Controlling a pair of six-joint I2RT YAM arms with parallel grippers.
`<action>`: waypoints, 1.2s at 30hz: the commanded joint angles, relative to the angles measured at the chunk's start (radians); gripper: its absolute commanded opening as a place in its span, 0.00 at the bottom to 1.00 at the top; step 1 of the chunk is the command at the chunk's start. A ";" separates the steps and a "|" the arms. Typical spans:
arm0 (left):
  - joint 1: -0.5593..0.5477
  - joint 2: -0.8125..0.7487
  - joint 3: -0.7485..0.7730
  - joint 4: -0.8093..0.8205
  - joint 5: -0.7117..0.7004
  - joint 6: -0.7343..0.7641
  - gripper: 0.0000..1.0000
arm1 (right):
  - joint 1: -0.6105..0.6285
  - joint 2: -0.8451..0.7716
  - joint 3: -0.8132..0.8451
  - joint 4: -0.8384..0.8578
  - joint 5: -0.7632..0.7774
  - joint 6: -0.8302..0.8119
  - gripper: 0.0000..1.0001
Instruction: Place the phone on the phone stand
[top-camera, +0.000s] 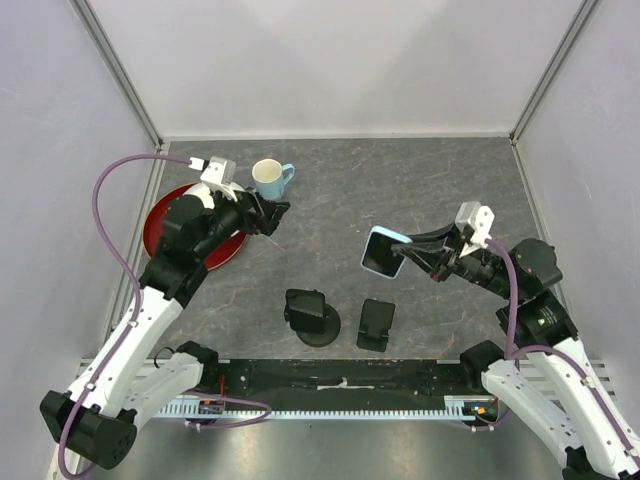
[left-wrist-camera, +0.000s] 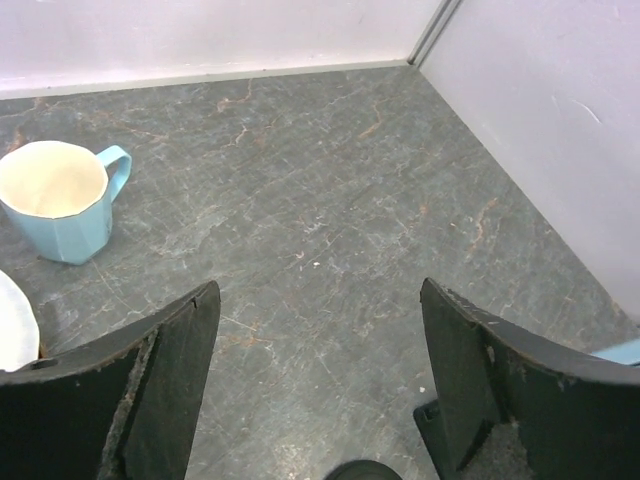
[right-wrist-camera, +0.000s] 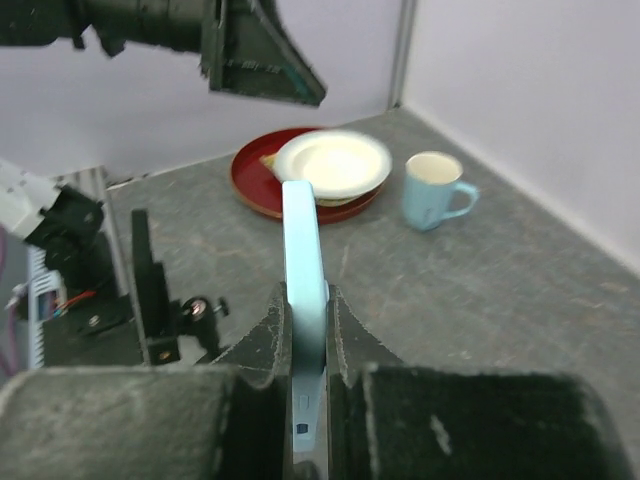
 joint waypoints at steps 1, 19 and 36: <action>-0.001 -0.010 0.012 0.053 0.049 -0.041 0.89 | -0.001 -0.007 -0.026 -0.005 -0.125 0.062 0.00; -0.001 -0.079 -0.042 0.117 0.092 -0.023 0.90 | -0.001 -0.064 -0.169 -0.157 -0.096 0.104 0.00; -0.003 -0.062 -0.038 0.139 0.210 -0.023 0.87 | -0.001 -0.165 -0.344 0.073 -0.158 0.202 0.00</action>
